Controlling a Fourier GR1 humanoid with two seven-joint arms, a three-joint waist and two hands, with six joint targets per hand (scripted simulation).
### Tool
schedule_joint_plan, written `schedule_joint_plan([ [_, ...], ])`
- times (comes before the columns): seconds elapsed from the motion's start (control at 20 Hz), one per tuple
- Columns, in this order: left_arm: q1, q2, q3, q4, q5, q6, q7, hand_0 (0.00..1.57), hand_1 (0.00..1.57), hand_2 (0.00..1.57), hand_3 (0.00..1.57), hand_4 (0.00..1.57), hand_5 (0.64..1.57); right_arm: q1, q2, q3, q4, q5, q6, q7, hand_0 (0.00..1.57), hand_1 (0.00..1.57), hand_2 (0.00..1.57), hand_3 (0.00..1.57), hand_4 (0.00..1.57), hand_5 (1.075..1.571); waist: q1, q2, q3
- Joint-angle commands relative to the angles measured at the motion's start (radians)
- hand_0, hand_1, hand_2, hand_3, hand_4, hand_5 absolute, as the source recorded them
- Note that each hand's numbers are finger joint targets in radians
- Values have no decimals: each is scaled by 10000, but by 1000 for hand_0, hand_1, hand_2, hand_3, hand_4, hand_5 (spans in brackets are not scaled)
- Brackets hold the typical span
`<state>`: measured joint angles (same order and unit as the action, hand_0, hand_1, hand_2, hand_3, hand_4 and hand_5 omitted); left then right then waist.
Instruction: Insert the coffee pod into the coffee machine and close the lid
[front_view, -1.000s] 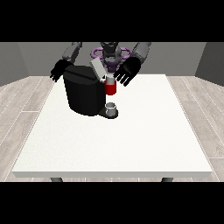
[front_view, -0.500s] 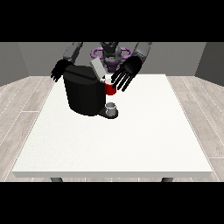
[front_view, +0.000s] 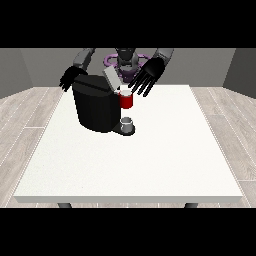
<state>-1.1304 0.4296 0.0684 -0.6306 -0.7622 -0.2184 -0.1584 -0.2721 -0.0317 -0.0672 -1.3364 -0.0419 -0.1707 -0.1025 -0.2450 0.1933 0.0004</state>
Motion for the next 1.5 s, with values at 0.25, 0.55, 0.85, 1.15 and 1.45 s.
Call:
schedule_joint_plan([
  [0.25,1052,-418,522,-74,556,-13,41,0,0,0,0,0,1571,921,-120,-63,-411,-282,291,135,0,0,0,0,424,1571,285,-1212,-5],
  [0.55,2297,-1979,2138,-296,2847,19,-637,0,0,0,0,249,1571,1700,-277,-159,-185,-83,232,-148,0,0,0,0,492,1571,1507,-2667,-18],
  [0.85,3849,-2928,2653,-263,3807,-116,-931,0,0,0,0,0,1571,1528,-784,-69,-892,-509,1029,822,0,0,0,0,370,1571,2172,-3889,-11],
  [1.15,4648,-3464,2992,-659,4639,-319,-931,0,0,0,0,215,1571,1150,-1422,-45,-1376,-376,1482,1010,0,0,0,0,43,1571,2783,-4283,-4],
  [1.45,5543,-3656,2953,-1464,5296,-799,-643,0,0,0,0,0,1571,1059,-1558,197,-1492,-413,2007,1310,0,0,0,0,0,1571,3336,-4359,-2],
])
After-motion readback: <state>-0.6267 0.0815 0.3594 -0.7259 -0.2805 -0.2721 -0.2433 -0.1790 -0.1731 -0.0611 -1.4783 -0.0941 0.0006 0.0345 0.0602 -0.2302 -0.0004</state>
